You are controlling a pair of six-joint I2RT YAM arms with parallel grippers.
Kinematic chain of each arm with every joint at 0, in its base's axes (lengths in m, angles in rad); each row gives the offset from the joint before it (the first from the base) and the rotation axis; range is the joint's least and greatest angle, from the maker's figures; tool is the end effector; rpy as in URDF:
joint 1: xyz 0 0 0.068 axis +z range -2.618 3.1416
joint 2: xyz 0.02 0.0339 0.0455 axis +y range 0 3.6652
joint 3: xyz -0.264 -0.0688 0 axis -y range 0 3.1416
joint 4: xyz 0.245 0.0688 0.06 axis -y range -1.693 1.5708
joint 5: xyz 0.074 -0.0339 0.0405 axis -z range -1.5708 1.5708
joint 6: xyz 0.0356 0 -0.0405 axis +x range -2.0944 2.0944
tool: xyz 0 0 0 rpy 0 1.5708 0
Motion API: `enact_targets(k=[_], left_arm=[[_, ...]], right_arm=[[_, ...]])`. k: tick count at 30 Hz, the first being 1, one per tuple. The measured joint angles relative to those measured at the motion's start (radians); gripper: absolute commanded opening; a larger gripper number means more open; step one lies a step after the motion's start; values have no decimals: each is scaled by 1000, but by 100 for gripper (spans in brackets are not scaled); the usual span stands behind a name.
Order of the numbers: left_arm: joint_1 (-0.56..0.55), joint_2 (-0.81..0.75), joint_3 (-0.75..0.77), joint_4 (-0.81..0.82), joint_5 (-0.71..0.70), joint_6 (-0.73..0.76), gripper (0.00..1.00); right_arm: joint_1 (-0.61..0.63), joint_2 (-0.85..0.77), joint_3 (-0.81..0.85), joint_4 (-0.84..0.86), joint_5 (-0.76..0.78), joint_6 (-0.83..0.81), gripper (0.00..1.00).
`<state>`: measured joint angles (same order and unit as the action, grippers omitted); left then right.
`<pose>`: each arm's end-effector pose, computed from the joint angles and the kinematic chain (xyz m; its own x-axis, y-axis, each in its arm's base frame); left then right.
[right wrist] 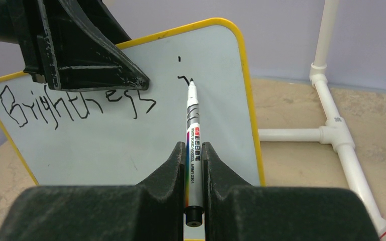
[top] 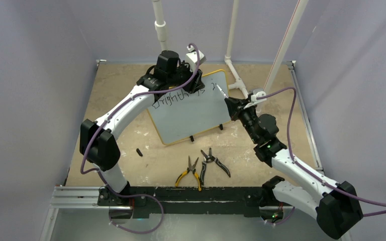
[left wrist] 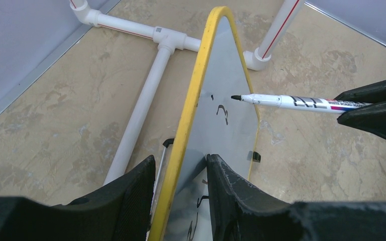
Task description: Write a sentence on the whiteboard
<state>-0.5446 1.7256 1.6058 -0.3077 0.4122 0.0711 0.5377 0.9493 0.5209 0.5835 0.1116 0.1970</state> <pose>0.3417 -0.2236 0.3604 -0.2979 0.2565 -0.9195 0.8097 0.5781 -0.1010 0.1928 0.1104 0.2978 0.0490 0.2557 -0.9655 -0.4324 0.8768 0.2103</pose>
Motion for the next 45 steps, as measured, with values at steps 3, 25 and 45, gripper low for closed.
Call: enact_targets(k=[3,25,45], left_arm=[[0,0,0,0,0,0,0],[0,0,0,1,0,0,0],[0,0,0,2,0,-2,0]], right_arm=[[0,14,0,1,3,0,0],[0,47,8,5,17,0,0],[0,15,-3,-63,27,9,0]])
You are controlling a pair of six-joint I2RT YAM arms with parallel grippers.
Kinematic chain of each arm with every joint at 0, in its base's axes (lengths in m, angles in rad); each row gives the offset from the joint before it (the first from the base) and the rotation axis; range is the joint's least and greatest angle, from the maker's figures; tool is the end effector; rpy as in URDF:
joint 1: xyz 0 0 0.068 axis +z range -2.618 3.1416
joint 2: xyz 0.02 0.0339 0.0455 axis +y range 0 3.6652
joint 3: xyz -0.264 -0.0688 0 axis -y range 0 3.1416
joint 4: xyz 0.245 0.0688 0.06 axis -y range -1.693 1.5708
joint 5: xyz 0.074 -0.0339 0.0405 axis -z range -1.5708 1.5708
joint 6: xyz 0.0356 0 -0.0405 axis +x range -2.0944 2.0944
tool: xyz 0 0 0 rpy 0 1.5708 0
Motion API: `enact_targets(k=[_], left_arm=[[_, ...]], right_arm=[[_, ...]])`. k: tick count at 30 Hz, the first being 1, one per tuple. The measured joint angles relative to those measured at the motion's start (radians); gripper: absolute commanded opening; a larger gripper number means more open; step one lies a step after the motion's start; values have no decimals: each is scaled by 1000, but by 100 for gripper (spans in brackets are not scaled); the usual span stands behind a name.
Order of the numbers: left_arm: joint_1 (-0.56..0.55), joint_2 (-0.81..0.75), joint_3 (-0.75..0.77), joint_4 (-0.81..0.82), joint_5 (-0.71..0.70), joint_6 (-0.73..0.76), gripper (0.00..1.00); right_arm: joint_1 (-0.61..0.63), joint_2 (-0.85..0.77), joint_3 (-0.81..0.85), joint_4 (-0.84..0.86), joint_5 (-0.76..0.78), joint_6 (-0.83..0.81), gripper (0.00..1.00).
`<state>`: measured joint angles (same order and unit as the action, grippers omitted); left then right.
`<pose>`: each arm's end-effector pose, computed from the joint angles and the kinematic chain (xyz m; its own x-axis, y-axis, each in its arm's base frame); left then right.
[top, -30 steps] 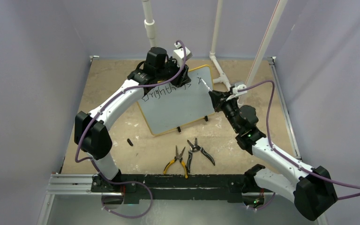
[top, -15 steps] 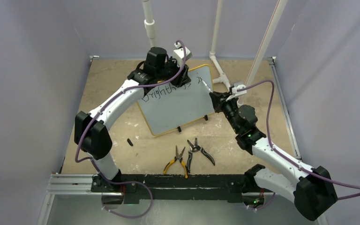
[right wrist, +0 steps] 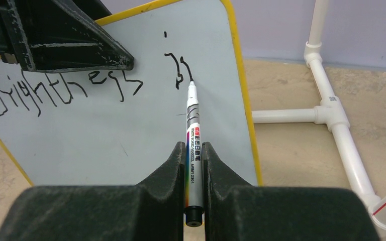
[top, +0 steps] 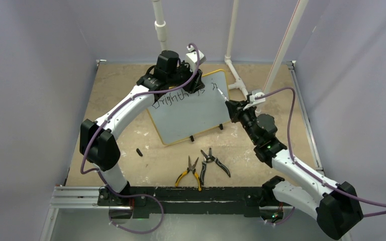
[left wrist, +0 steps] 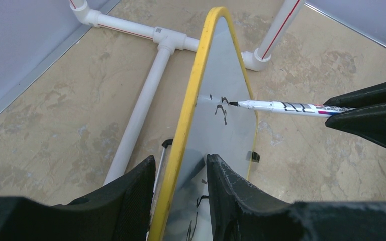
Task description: Write a sentence on the whiteboard
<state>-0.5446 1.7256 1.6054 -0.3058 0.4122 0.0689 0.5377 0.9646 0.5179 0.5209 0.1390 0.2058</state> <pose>0.3418 -0.2237 0.3605 -0.2985 0.2545 -0.9199 0.8092 0.5785 -0.1025 0.1961 0.1112 0.2868 -0.0171 0.2254 -0.9741 -0.3934 0.8942 0.2138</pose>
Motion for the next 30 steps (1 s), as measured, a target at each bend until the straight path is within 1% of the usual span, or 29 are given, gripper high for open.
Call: enact_targets(k=[8,18,30], left_arm=[[0,0,0,0,0,-2,0],[0,0,0,1,1,-2,0],[0,0,0,1,1,-2,0]], right_arm=[[0,-68,-6,3,-26,3,0],[0,-11,-6,32,-26,2,0],[0,6,-6,76,-26,2,0]])
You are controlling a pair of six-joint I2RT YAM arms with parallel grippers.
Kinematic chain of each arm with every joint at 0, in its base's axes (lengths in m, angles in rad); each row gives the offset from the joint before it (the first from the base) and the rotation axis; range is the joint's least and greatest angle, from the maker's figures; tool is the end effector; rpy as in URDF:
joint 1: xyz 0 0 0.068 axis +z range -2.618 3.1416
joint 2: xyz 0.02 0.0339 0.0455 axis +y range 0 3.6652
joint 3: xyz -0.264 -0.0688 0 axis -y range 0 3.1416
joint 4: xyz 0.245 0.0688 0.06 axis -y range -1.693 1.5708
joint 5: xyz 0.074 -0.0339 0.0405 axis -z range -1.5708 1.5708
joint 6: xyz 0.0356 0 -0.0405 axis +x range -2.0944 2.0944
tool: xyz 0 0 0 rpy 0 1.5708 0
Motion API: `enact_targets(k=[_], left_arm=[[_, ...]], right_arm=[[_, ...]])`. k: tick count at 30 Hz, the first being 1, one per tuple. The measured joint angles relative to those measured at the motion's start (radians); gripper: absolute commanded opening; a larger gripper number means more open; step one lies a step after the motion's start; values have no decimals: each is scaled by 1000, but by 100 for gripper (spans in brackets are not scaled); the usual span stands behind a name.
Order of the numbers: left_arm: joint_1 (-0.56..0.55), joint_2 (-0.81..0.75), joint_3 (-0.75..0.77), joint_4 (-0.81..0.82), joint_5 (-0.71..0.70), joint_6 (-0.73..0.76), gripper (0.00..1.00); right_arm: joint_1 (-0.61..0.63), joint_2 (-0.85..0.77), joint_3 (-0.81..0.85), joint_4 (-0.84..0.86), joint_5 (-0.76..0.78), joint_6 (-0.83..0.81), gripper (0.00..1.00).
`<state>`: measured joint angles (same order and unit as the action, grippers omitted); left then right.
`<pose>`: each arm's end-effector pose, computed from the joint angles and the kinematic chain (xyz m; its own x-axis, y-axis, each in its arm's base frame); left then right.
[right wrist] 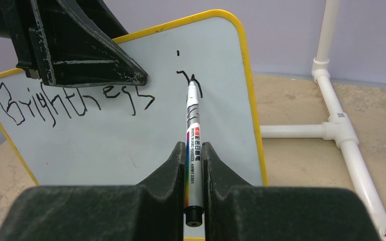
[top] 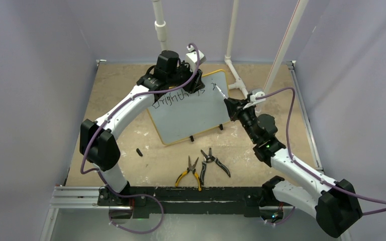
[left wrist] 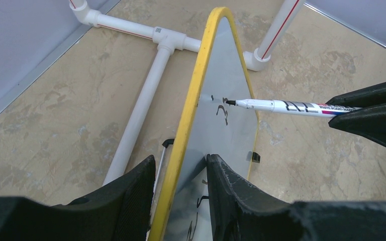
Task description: Write a sentence on the whiteboard
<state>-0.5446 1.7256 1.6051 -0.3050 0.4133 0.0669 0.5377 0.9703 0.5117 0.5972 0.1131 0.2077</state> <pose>0.3418 -0.2237 0.3605 -0.2996 0.2531 -0.9199 0.8092 0.5782 -0.1045 0.1956 0.1120 0.2918 0.0310 0.2570 -0.9659 -0.4285 0.8765 0.2195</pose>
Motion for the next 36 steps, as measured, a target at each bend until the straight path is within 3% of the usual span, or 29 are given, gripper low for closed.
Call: enact_targets(k=[36], left_arm=[[0,0,-3,5,2,0,0]], right_arm=[[0,31,12,53,58,-3,0]])
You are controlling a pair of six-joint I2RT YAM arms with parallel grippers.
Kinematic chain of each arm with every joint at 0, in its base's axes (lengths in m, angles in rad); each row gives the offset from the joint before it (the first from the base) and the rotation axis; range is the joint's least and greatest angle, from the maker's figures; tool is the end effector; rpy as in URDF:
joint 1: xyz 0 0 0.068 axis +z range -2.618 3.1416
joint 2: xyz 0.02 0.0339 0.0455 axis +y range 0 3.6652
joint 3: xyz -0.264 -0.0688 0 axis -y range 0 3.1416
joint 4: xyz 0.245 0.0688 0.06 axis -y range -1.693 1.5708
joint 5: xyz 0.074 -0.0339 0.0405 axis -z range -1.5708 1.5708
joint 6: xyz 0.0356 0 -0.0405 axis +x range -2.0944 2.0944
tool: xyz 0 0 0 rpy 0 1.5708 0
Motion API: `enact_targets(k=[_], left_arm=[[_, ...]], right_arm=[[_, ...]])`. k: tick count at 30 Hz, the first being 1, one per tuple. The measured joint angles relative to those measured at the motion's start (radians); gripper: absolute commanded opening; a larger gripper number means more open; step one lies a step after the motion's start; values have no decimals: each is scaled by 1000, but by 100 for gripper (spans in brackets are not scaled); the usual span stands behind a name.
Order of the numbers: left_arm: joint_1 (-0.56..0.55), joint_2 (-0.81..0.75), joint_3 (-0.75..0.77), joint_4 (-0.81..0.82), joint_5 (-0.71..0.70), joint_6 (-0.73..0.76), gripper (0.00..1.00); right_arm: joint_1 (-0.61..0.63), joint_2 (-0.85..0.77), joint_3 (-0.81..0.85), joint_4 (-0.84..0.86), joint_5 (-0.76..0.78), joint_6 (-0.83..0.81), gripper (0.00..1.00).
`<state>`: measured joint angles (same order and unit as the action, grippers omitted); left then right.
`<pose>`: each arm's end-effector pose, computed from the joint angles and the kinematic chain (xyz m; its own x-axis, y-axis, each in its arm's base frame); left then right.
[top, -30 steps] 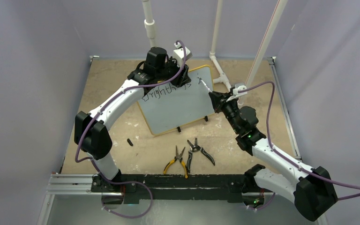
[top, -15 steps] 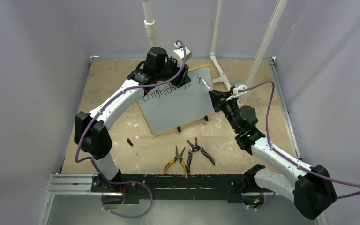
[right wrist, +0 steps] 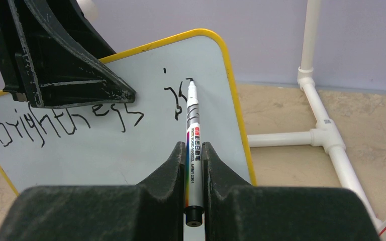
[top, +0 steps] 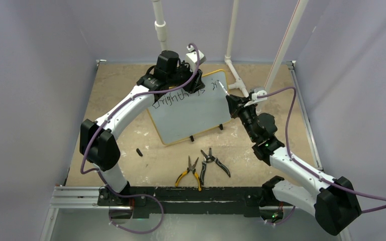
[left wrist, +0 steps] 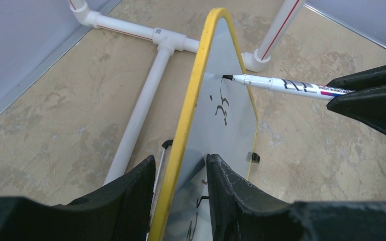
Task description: Write a sentence on the whiteboard
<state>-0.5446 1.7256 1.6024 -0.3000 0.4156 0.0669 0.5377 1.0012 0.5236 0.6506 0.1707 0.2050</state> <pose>0.3419 -0.2239 0.3600 -0.2978 0.2519 -0.9208 0.8106 0.5763 -0.1045 0.2009 0.1127 0.2953 0.0713 0.2761 -0.9585 -0.3835 0.8946 0.2292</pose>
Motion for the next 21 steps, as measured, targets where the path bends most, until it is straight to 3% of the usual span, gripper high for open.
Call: enact_targets(k=[21], left_arm=[[0,0,-2,6,-1,-3,0]], right_arm=[[0,-16,-4,-58,21,10,0]])
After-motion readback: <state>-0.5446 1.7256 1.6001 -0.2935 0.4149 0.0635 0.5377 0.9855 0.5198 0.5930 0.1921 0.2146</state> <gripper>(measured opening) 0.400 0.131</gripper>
